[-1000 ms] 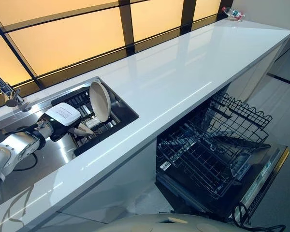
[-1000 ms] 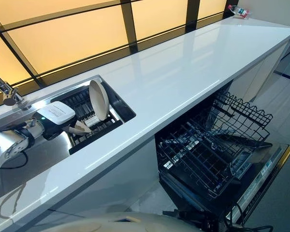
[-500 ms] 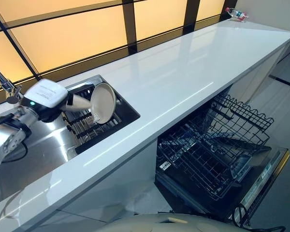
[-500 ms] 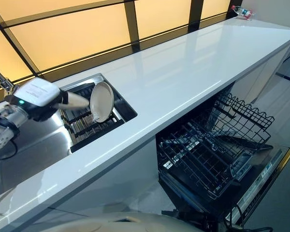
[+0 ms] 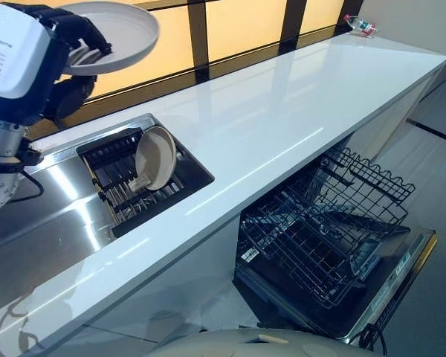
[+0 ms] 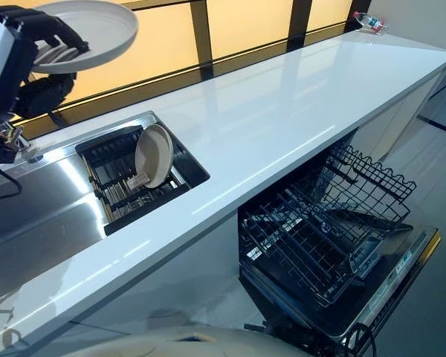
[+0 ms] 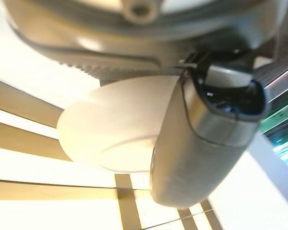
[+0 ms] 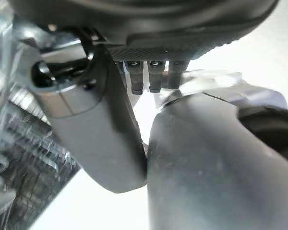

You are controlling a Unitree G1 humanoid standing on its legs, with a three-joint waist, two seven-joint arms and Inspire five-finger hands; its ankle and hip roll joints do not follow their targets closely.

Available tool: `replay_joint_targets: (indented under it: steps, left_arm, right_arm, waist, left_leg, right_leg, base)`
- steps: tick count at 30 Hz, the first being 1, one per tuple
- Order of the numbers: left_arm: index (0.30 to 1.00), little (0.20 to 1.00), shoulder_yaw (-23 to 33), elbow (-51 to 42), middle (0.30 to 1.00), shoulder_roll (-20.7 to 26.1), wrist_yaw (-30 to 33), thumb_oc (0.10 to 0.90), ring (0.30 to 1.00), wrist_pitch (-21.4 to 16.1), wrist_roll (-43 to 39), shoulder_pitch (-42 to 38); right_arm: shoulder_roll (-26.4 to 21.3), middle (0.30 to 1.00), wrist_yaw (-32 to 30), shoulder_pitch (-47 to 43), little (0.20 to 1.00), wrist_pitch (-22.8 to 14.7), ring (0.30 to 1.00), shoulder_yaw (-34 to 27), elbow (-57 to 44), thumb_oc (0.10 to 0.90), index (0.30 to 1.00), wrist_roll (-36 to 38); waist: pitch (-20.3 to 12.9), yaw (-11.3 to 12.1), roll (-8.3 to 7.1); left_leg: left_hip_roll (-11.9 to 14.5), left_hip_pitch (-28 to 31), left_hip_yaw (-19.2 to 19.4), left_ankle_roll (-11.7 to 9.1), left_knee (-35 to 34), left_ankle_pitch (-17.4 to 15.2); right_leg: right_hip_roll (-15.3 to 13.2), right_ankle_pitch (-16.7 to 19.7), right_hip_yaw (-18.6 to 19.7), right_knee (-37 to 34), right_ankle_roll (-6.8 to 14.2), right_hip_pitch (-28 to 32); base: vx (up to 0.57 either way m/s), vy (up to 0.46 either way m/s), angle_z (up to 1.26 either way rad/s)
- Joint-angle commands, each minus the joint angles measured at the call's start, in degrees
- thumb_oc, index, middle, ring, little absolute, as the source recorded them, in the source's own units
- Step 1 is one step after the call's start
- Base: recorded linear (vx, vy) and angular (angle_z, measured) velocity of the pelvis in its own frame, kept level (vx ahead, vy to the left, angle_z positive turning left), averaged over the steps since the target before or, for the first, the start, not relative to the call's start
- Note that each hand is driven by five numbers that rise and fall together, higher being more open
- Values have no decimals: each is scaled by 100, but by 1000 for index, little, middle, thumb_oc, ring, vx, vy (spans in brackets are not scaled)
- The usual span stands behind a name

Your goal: Pick up plates and place into dishwasher.

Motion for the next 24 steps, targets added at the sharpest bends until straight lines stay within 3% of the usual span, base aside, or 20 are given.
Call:
replay_joint_targets:
  steps: [1, 2, 10, 15, 19, 24]
  left_arm:
    - [300, 200, 493, 214, 300, 45, 235, 100, 300, -13, -626, -754]
    - [300, 200, 404, 151, 300, -2, 221, 100, 300, 79, -624, -779]
    - [300, 200, -111, 145, 300, -38, 151, 100, 300, 525, -553, -1070]
    - [300, 200, -441, 275, 300, -72, 391, 100, 300, 531, -457, -1152]
    - [300, 200, -623, 327, 300, -69, 525, 100, 300, 521, -477, -1211]
    - [300, 200, -610, 246, 300, -208, 698, 100, 300, 393, -329, -919]
  right_arm:
    - [-114, 900, 262, -459, 900, -970, 900, 14, -556, 800, 900, 179]
    - [-78, 900, 191, -441, 900, -750, 900, 31, -741, 800, 900, 129]
    - [323, 900, 83, 427, 900, -531, 900, 298, -3502, 800, 900, 892]
    - [346, 900, 235, 684, 900, -724, 900, 461, -4287, 800, 900, 1104]
    - [254, 900, 342, 703, 900, -599, 900, 559, -4808, 800, 900, 1285]
    - [135, 900, 866, 729, 900, 203, 900, 536, -5510, 800, 900, 2141]
  waist:
    - [-9, -155, 143]
    - [2, -197, 157]
    - [116, -646, 195]
    - [169, -810, 234]
    - [227, -881, 232]
    - [259, -868, 169]
  left_leg:
    - [-439, 212, 50, 196, 41, -840]
    - [-453, 204, 58, 226, 41, -847]
    - [-495, 222, 336, 328, 41, -894]
    - [-496, 219, 471, 363, 41, -897]
    - [-482, 232, 613, 365, 41, -896]
    - [-445, 239, 740, 342, 41, -893]
  right_leg:
    - [192, -342, 4, 230, 255, -16]
    - [189, -336, 59, 256, 278, -55]
    - [96, -221, 324, 397, 480, -295]
    - [64, -209, 480, 569, 561, -470]
    - [27, -162, 503, 686, 618, -576]
    - [20, -182, 453, 603, 616, -508]
  base:
    - [-37, 32, -10]
    - [-37, 36, -24]
    - [-48, 27, -15]
    - [-55, 30, -24]
    - [-45, 24, -14]
    - [-21, 3, -6]
